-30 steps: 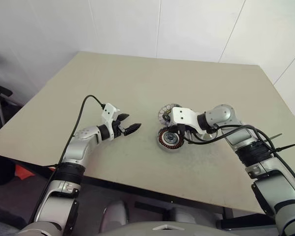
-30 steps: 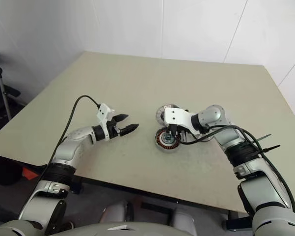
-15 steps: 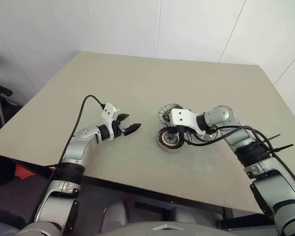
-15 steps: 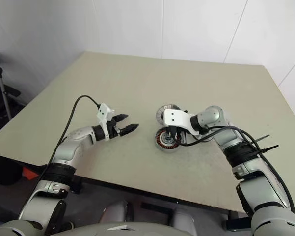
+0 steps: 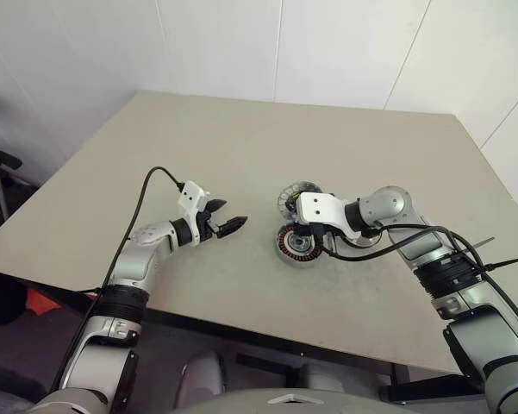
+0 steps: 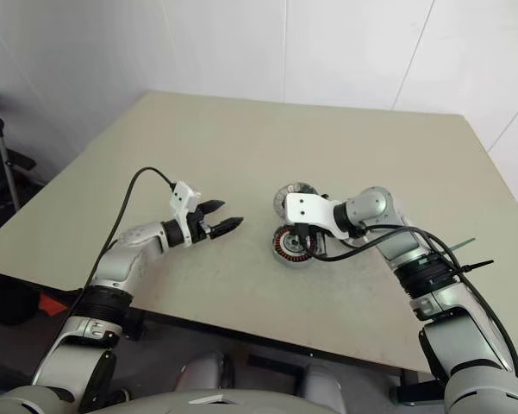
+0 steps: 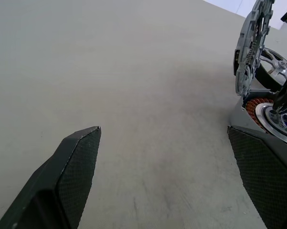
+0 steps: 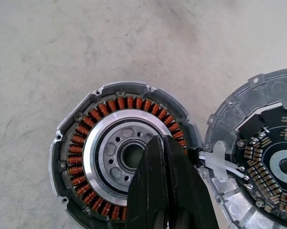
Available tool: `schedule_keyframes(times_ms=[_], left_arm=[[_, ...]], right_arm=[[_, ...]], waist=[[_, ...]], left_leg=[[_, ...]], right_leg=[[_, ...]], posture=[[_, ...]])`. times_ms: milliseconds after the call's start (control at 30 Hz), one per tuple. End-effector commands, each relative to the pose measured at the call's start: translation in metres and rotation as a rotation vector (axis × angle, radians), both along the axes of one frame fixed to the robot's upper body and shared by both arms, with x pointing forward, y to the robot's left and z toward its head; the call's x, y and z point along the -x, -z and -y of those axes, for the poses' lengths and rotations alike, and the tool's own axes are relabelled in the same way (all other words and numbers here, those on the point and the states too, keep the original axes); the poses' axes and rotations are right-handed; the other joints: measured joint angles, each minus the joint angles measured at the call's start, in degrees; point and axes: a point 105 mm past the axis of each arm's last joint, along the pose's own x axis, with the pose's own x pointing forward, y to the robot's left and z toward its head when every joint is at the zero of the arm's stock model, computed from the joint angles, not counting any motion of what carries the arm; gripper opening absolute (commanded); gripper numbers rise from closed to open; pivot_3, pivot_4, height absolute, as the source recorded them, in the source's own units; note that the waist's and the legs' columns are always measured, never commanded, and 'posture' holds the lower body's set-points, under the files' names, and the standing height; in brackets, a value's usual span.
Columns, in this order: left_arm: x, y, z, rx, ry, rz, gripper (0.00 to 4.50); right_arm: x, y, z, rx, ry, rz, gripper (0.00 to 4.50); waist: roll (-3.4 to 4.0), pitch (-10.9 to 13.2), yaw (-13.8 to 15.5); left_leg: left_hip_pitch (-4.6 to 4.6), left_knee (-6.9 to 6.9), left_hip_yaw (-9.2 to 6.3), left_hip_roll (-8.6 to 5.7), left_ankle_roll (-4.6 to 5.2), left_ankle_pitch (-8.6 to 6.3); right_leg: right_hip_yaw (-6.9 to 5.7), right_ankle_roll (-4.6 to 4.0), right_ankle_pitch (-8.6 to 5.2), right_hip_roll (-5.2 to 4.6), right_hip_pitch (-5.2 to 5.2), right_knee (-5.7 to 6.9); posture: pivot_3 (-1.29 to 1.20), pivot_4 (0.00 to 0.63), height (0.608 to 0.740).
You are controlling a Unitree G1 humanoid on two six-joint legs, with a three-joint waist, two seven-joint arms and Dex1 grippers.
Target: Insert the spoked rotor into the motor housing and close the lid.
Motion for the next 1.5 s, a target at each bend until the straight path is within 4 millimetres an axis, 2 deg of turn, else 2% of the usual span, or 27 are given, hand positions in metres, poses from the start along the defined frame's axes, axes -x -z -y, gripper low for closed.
schedule_keyframes(times_ms=[33, 233, 467, 633, 1067, 1133, 1267, 1367, 1500], left_arm=[[-0.004, -0.014, -0.001, -0.003, 0.002, 0.056, 4.5], [-0.004, -0.013, -0.002, -0.003, 0.001, 0.055, 4.5], [-0.004, -0.012, -0.003, -0.006, -0.002, 0.052, 4.5], [-0.004, -0.013, -0.002, -0.006, -0.001, 0.053, 4.5], [-0.003, -0.011, -0.001, -0.01, 0.0, 0.051, 4.5], [-0.003, -0.011, 0.0, -0.009, 0.0, 0.051, 4.5], [-0.005, -0.013, -0.001, -0.006, -0.013, 0.064, 4.5], [-0.007, -0.02, -0.001, 0.023, -0.023, 0.077, 4.5], [-0.005, -0.035, 0.003, 0.078, -0.006, 0.101, 4.5]], right_arm=[[-0.004, -0.026, 0.0, -0.038, 0.003, 0.07, 0.03], [0.002, -0.02, 0.004, -0.035, 0.013, 0.041, 0.03], [0.012, 0.005, 0.012, -0.011, 0.04, -0.041, 0.03], [0.008, 0.021, 0.014, 0.019, 0.073, -0.049, 0.03], [-0.002, -0.024, 0.015, -0.042, 0.084, 0.055, 0.03], [-0.01, -0.027, 0.025, -0.031, 0.134, 0.08, 0.03], [-0.031, -0.027, 0.062, 0.03, 0.293, 0.158, 0.03], [-0.044, -0.037, 0.102, 0.025, 0.478, 0.173, 0.03], [-0.039, -0.052, 0.156, 0.078, 0.616, 0.197, 0.03]], waist=[[0.0, 0.0, 0.0], [0.0, 0.0, 0.0], [0.0, 0.0, 0.0], [-0.01, 0.0, 0.0], [-0.01, 0.0, 0.0], [-0.01, 0.0, 0.0], [-0.02, 0.0, 0.1], [-0.03, 0.0, 0.2], [-0.02, 0.0, 0.4]], left_leg=[[0.0, 0.0, 0.0, 0.0, 0.0, 0.0], [0.0, -0.01, 0.0, 0.0, 0.0, 0.0], [0.0, 0.0, 0.0, 0.0, 0.0, 0.0], [0.13, 0.0, 0.0, 0.01, 0.0, 0.0], [0.11, -0.01, 0.0, -0.01, -0.02, 0.01], [0.08, -0.01, 0.0, -0.01, -0.02, 0.0], [0.09, -0.01, 0.0, -0.01, -0.02, 0.01], [0.08, 0.0, 0.0, -0.06, -0.01, 0.0], [-0.05, 0.0, 0.0, -0.08, 0.02, -0.02]], right_leg=[[0.0, 0.0, 0.0, 0.0, 0.0, 0.0], [0.0, 0.0, 0.0, 0.0, 0.0, 0.0], [0.0, 0.0, 0.0, 0.0, 0.01, -0.01], [0.0, 0.0, 0.0, 0.0, 0.12, 0.0], [0.02, 0.0, 0.0, 0.0, 0.09, 0.0], [0.02, 0.0, 0.0, 0.0, 0.07, -0.01], [0.02, 0.01, 0.0, 0.0, 0.09, -0.01], [0.02, 0.01, 0.0, -0.03, 0.1, -0.02], [0.01, 0.0, 0.0, -0.03, 0.02, -0.05]], posture=[[0.0, 0.0, 0.74], [0.0, 0.0, 0.74], [0.0, 0.0, 0.74], [0.0, 0.0, 0.74], [0.0, 0.0, 0.74], [0.0, 0.0, 0.74], [0.0, 0.0, 0.74], [0.0, 0.0, 0.74], [0.0, 0.0, 0.74]])
